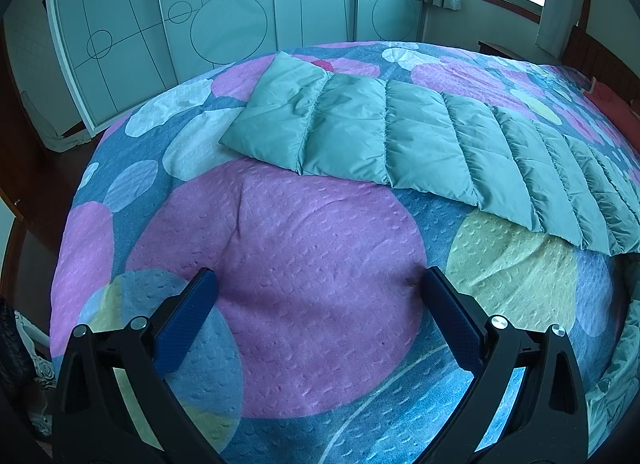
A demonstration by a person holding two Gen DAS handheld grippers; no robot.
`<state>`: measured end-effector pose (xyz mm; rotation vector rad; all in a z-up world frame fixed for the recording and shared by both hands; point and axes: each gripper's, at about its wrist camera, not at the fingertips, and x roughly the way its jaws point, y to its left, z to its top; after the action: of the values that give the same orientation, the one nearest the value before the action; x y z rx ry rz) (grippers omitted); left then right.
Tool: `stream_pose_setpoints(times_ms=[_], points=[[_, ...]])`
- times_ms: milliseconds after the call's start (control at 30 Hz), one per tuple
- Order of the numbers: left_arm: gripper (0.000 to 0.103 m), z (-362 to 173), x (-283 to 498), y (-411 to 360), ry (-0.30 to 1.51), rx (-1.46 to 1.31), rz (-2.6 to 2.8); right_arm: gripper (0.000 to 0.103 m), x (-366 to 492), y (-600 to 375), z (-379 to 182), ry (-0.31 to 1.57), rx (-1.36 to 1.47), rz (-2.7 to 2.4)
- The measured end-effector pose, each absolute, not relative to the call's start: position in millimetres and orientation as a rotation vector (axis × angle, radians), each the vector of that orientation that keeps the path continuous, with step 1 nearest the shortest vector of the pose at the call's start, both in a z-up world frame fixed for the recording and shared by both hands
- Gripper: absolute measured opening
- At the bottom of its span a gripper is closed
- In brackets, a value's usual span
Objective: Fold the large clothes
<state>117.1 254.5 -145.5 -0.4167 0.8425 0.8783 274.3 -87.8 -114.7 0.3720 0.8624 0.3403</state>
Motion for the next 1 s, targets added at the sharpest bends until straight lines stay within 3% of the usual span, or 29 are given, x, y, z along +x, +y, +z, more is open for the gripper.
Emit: stream_pose_setpoints(times_ms=[200, 267, 400, 733, 933, 1000], points=[[0.101, -145.6, 117.1, 254.6, 0.843, -0.414, 0.879, 0.053, 241.2, -197.4, -90.1, 0.787, 0.358, 0.092], [0.101, -145.8, 117.0, 254.0, 0.843, -0.413, 0.880, 0.043, 237.0, -235.5, -103.7, 0.817, 0.375, -0.017], [0.101, -144.9, 118.5, 255.7, 0.846, -0.408, 0.883, 0.038, 242.6, -281.0, -160.3, 0.968, 0.437, -0.101], [0.101, -145.5, 118.2, 255.0, 0.844, -0.409, 0.882, 0.040, 285.9, -311.7, -111.7, 0.800, 0.449, -0.131], [0.101, -145.8, 118.3, 253.8, 0.844, -0.407, 0.883, 0.041, 330.8, -342.8, -159.6, 0.901, 0.538, -0.176], [0.101, -145.8, 118.2, 255.2, 0.844, -0.408, 0.882, 0.041, 329.2, -339.0, -152.8, 0.898, 0.502, -0.186]])
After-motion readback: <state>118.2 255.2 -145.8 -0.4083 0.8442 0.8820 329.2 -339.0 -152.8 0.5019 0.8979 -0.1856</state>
